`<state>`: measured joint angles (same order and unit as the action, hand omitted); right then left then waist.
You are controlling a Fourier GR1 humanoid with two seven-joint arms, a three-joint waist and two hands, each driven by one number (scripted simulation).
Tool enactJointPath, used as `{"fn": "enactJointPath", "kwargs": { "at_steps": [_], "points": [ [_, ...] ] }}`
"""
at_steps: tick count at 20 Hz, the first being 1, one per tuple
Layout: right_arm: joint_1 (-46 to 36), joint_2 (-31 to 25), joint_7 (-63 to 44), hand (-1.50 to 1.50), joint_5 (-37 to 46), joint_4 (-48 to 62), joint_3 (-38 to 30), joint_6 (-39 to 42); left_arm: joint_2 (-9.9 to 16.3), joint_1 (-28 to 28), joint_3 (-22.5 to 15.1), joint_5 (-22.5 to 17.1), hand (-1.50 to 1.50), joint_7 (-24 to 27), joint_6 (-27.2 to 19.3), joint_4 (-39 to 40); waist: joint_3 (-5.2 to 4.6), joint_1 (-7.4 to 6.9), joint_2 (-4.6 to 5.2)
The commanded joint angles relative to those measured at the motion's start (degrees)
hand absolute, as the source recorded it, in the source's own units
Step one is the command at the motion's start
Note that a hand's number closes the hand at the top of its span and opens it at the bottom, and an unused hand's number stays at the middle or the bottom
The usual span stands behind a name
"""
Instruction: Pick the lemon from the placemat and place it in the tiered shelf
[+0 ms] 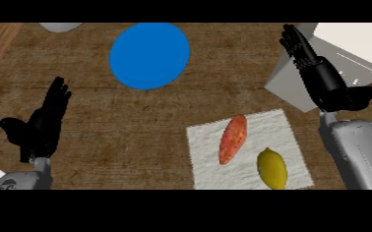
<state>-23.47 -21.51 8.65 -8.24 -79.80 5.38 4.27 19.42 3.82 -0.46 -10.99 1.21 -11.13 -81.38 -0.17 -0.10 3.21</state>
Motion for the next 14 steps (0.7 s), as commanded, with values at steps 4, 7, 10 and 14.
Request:
{"fn": "enactJointPath", "kwargs": {
  "at_steps": [4, 7, 10, 14],
  "points": [
    [10.45, -0.18, -12.42, -1.50, -4.53, -6.65, -5.89, -7.36, -0.42, 1.86, -4.55, 4.39, 0.00, 0.72, 1.03, -0.75, 0.11, 2.94, -3.77],
    [10.04, 16.94, -7.02, -1.50, -21.16, -6.30, -12.17, -11.46, -1.71, 1.91, -5.37, 3.82, 0.00, 1.04, 1.29, -0.65, 2.88, 6.47, -4.01],
    [20.07, -6.62, -10.06, 1.50, 8.38, 1.24, -9.80, -18.64, -0.50, 1.61, -5.71, 4.78, 0.00, 1.36, 1.78, -1.04, -0.87, 7.86, -2.41],
    [29.27, 5.50, -2.19, -1.50, 7.44, -2.13, -16.35, -35.38, -1.68, 2.68, -7.97, 5.55, 0.00, -0.47, 2.07, -2.27, 0.21, 4.95, -3.69]
  ]
}}
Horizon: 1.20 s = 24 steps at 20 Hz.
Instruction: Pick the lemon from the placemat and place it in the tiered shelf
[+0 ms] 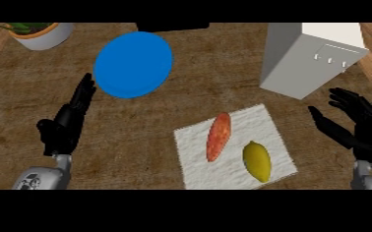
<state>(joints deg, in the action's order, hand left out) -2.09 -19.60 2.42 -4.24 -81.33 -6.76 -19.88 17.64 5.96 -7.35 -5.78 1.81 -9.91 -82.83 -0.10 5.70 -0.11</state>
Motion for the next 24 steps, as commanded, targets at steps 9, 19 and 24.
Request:
{"fn": "enactJointPath", "kwargs": {
  "at_steps": [9, 19, 24],
  "points": [
    [22.85, 5.96, 9.26, -1.50, -3.68, -18.99, -0.51, 2.04, -3.64, 2.11, -4.47, 3.22, 0.00, 1.87, 2.31, 3.34, 0.00, -4.63, 0.09],
    [32.16, -7.57, -22.77, -1.50, 10.47, -48.30, 6.49, 3.34, -4.42, 2.72, -4.61, 3.16, 0.00, -3.18, 1.98, -0.95, -0.18, -5.60, -0.01],
    [28.31, -17.23, -35.08, -1.50, 15.09, -47.56, 9.11, 12.52, -5.07, 5.23, -4.26, 3.87, 0.00, -1.00, 2.42, 2.41, -0.17, -6.48, 0.50]
  ]
}}
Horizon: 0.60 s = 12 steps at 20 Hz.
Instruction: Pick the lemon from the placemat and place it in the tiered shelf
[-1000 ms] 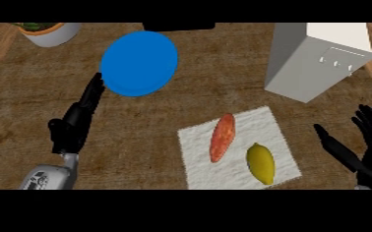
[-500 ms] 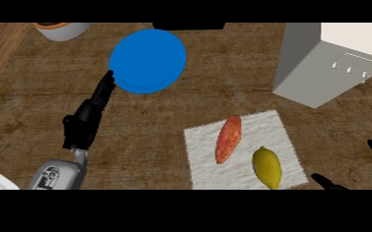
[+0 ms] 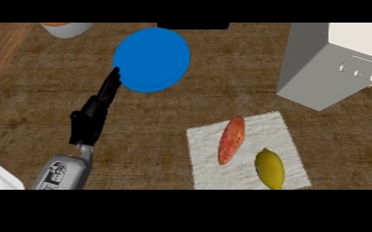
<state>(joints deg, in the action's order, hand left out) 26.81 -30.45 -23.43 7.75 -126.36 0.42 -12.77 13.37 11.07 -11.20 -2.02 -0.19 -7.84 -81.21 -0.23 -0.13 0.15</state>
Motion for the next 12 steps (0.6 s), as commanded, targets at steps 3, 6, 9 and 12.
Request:
{"fn": "enactJointPath", "kwargs": {
  "at_steps": [3, 6, 9, 12],
  "points": [
    [-1.86, -10.62, -20.12, -1.50, 5.44, -8.57, 3.52, 9.32, -0.58, -1.16, -0.51, 0.20, 0.00, 1.15, 0.72, 0.16, -0.04, -0.82, 0.10],
    [-5.07, -12.97, -30.05, -1.50, 7.85, -12.80, 6.01, 12.89, -1.05, 2.68, 0.02, 1.29, 0.00, -1.70, -0.48, 0.75, 0.03, -0.45, 0.10],
    [-14.23, -10.61, -41.31, -1.50, 10.03, -12.72, 11.91, 14.24, -2.56, 2.24, -1.78, 2.59, 0.00, -3.20, -1.00, -1.37, 0.10, -1.29, 0.08],
    [-15.75, -7.91, -46.62, -1.50, 14.22, -16.57, 17.08, 14.97, 0.30, -2.78, 0.61, 1.34, 0.00, -1.69, 1.23, -3.85, 0.14, -0.61, -0.19]
  ]
}}
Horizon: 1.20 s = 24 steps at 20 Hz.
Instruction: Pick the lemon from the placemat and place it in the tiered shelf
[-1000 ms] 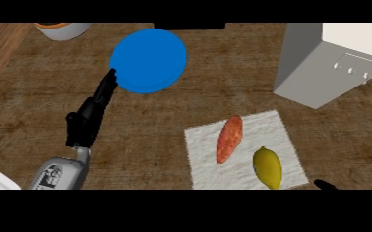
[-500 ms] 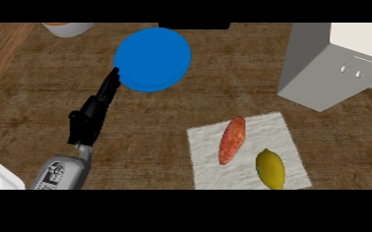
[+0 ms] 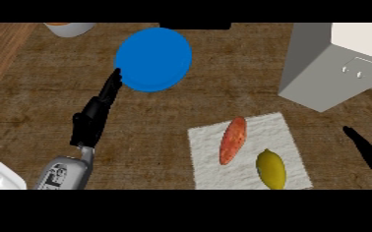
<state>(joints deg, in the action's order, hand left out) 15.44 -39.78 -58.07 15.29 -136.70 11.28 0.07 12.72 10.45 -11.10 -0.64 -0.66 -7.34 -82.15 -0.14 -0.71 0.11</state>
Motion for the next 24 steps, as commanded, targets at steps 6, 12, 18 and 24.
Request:
{"fn": "enactJointPath", "kwargs": {
  "at_steps": [6, 12, 18, 24],
  "points": [
    [-9.21, 4.51, -11.59, -1.50, 7.54, -0.79, 6.97, 3.61, -0.02, -1.12, 2.49, 0.20, 0.00, -1.14, 1.59, -1.47, 0.10, 0.66, -0.14],
    [-9.83, 8.61, -13.90, -1.50, 19.68, 0.54, 16.60, -0.48, -0.05, -0.72, 3.88, -0.12, 0.00, 1.00, 2.30, 0.88, 0.06, 0.99, -0.22],
    [-15.08, 14.89, -16.55, -1.50, 21.25, 4.03, 17.04, 3.22, -2.39, 0.26, 1.68, 2.46, 0.00, -3.59, 1.44, -2.54, 0.10, 0.64, -0.17],
    [-9.83, 16.65, -11.96, -1.50, 24.28, 7.42, 17.09, 2.97, -3.13, -1.08, 2.04, 3.76, 0.00, -0.98, 1.30, -0.51, 0.12, 0.88, -0.15]
  ]
}}
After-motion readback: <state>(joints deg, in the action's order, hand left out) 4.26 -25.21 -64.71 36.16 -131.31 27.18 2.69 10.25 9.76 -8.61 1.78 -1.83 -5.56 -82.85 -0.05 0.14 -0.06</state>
